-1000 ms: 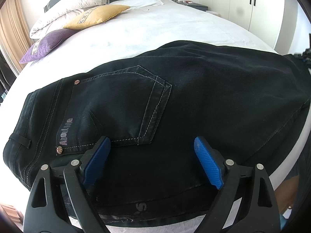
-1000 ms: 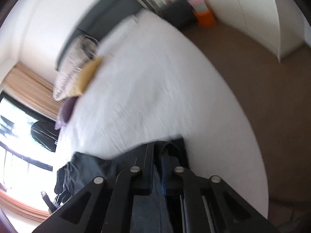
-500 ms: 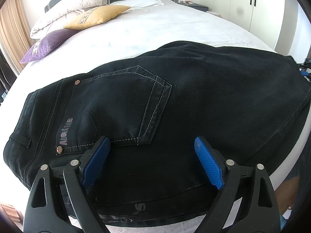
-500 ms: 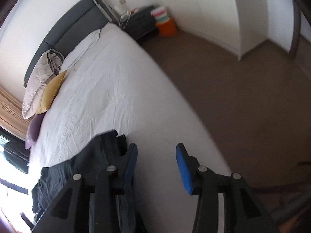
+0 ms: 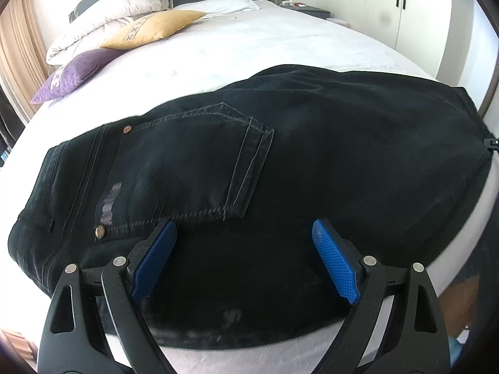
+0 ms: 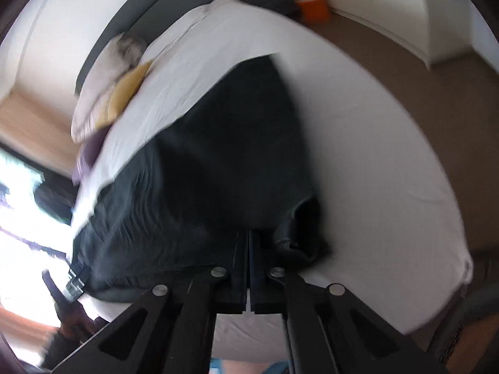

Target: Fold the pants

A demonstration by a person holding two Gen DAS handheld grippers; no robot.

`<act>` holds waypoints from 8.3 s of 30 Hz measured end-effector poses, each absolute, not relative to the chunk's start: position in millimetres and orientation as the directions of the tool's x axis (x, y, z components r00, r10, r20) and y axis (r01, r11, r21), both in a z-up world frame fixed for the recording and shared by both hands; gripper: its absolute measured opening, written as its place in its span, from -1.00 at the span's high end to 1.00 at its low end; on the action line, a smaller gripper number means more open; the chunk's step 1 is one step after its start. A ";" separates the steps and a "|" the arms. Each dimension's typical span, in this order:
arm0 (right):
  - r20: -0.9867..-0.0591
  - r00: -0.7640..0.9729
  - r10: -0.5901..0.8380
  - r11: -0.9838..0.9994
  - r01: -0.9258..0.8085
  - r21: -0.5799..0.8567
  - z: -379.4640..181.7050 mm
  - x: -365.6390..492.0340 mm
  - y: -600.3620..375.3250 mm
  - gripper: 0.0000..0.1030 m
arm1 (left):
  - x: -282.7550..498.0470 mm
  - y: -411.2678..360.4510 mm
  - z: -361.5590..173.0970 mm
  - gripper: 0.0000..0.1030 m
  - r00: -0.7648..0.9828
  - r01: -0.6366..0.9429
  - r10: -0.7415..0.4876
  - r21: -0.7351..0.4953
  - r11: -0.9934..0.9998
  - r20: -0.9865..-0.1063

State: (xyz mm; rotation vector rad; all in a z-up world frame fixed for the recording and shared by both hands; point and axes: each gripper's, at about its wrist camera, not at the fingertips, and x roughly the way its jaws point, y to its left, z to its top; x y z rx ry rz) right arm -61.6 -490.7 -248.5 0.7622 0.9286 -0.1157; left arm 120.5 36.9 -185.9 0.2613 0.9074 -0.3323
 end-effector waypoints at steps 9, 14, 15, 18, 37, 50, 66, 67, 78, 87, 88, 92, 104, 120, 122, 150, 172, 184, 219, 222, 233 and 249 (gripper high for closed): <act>-0.613 0.701 0.364 0.796 0.107 0.595 -160.0 -9.7 -398.4 0.07 | 96.6 36.9 -151.9 -0.73 0.627 0.411 -0.234 0.060 0.910 -0.743; -0.680 0.541 0.495 0.799 0.023 0.601 -210.6 39.5 -328.6 0.06 | 114.9 35.1 -186.5 -0.74 0.534 0.408 -0.205 0.038 0.912 -0.820; -0.743 0.483 0.463 0.820 0.085 0.566 -231.2 42.7 -323.4 0.12 | 110.1 42.4 -187.0 -0.73 0.548 0.410 -0.238 0.010 0.912 -0.802; -0.739 0.507 0.445 0.804 0.138 0.579 -252.6 18.1 -335.7 0.54 | 98.7 51.2 -184.2 -0.73 0.531 0.439 -0.260 0.000 0.898 -0.807; -0.755 0.368 0.543 0.832 -0.109 0.544 -252.3 60.4 -203.7 0.21 | 156.0 58.8 -172.4 -0.73 0.533 0.423 -0.249 0.000 0.906 -0.808; -0.743 0.382 0.549 0.835 -0.225 0.501 -185.8 49.1 -198.5 0.21 | 141.9 88.9 -121.6 -0.73 0.644 0.352 -0.284 -0.054 0.934 -0.710; -0.645 0.384 0.661 0.721 -0.086 0.688 -274.6 261.8 -179.0 1.00 | 193.5 141.3 -176.1 -0.73 0.548 0.189 -0.175 -0.083 0.979 -0.818; -0.629 0.442 0.640 0.713 -0.037 0.700 -274.8 262.1 -197.1 1.00 | 191.3 140.8 -177.0 -0.73 0.550 0.190 -0.184 -0.092 0.977 -0.814; -0.587 0.453 0.671 0.696 -0.113 0.709 -266.8 218.5 -181.5 -0.08 | 200.3 134.1 -187.5 -0.73 0.575 0.193 -0.150 -0.045 0.980 -0.804; -0.528 0.731 0.432 0.569 0.233 0.788 -289.0 105.0 -424.4 0.99 | 199.2 131.6 -186.5 -0.73 0.578 0.190 -0.128 -0.020 0.982 -0.806; -0.546 0.750 0.374 0.552 0.293 0.781 -290.1 92.9 -454.0 1.00 | 198.6 131.3 -186.1 -0.73 0.578 0.188 -0.125 -0.018 0.982 -0.806; -0.553 0.822 0.140 0.446 0.446 0.776 -281.1 13.3 -552.6 0.99 | 200.0 129.6 -185.7 -0.74 0.575 0.180 -0.113 -0.009 0.984 -0.810; -0.402 0.847 0.346 0.527 0.179 0.831 -234.6 -14.3 -502.6 -0.48 | 169.0 88.4 -137.0 -0.74 0.635 0.151 -0.086 0.014 0.988 -0.768; -0.596 0.800 0.071 0.448 0.508 0.735 -224.8 -51.9 -592.0 -0.60 | 126.5 0.4 -151.5 -0.74 0.542 0.294 -0.214 -0.055 0.954 -0.813; -0.614 0.782 0.109 0.296 0.564 0.771 -235.4 -97.1 -596.1 -0.61 | 121.1 -5.7 -144.1 -0.74 0.557 0.303 -0.236 -0.070 0.951 -0.796; -0.356 0.900 0.250 0.097 0.342 0.935 -305.1 -84.7 -532.5 -0.01 | 73.4 -36.8 -113.6 -0.74 0.541 0.402 -0.385 -0.172 0.899 -0.748; -0.226 0.943 0.244 0.083 0.212 0.974 -310.8 -104.3 -540.6 0.00 | 68.9 -62.8 -127.0 -0.74 0.479 0.457 -0.408 -0.175 0.872 -0.777; -0.308 0.907 0.286 0.140 0.278 0.950 -302.0 -68.0 -528.5 0.36 | 72.7 -88.0 -123.4 -0.74 0.470 0.507 -0.425 -0.157 0.848 -0.774; -0.581 0.805 0.119 0.831 0.240 0.502 -150.4 37.6 -369.4 0.85 | 166.0 -27.2 -142.4 -0.80 0.408 0.256 -0.648 -0.601 0.757 -0.643; -0.650 0.740 0.175 0.952 0.041 0.302 -148.6 64.5 -270.8 0.86 | 170.7 13.3 -145.4 -0.80 0.440 0.182 -0.663 -0.663 0.726 -0.606; -0.726 0.637 0.257 0.966 -0.156 0.205 -199.8 72.0 -171.8 0.87 | 184.6 31.1 -164.0 -0.86 0.357 0.107 -0.721 -0.741 0.663 -0.594; -0.673 0.698 0.245 0.967 -0.229 0.114 -186.6 54.3 -151.7 0.87 | 223.2 -39.9 -175.5 0.06 0.099 0.155 -0.766 -0.750 0.643 -0.635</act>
